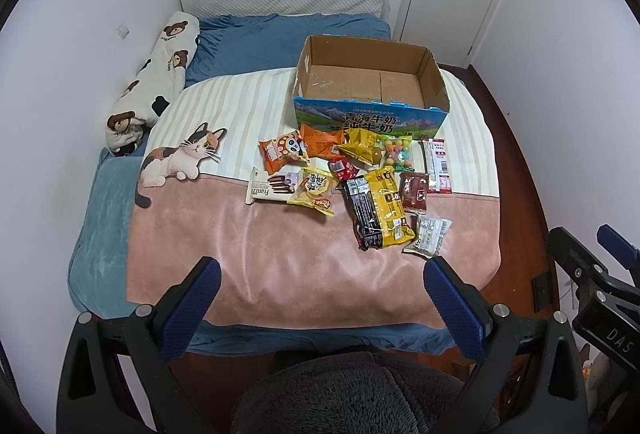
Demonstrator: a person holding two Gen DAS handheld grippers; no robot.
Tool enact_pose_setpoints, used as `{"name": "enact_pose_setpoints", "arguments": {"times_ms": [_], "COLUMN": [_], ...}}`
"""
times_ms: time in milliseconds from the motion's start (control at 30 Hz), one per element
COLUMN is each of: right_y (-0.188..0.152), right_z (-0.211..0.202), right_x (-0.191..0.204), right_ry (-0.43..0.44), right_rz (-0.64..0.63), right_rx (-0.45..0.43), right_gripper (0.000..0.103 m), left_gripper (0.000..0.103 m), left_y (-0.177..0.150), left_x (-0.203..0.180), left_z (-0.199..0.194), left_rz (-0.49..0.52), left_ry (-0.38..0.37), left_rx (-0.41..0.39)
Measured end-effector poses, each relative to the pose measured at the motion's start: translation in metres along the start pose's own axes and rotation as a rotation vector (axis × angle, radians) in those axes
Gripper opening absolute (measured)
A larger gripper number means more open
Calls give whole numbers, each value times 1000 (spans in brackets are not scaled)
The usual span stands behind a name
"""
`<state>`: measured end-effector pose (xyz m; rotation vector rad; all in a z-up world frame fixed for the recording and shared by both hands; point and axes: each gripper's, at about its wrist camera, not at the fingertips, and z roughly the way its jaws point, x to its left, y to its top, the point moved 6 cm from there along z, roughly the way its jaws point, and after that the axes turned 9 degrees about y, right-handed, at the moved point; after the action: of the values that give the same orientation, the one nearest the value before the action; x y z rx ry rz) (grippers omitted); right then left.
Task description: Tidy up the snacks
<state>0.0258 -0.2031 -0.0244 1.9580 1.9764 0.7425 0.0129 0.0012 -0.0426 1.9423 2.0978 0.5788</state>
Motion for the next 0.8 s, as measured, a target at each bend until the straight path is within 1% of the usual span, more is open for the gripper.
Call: {"name": "enact_pose_setpoints", "arguments": {"times_ms": [800], "right_y": [0], "right_z": [-5], "right_x": [4], "right_ry": [10], "right_rz": [1], "right_rx": [-24], "right_gripper": [103], "left_gripper": [103], "left_y": [5], "left_x": [4], "left_z": [-6], "left_rz": [-7], "left_ry": [-7], "left_rx": [-10]}}
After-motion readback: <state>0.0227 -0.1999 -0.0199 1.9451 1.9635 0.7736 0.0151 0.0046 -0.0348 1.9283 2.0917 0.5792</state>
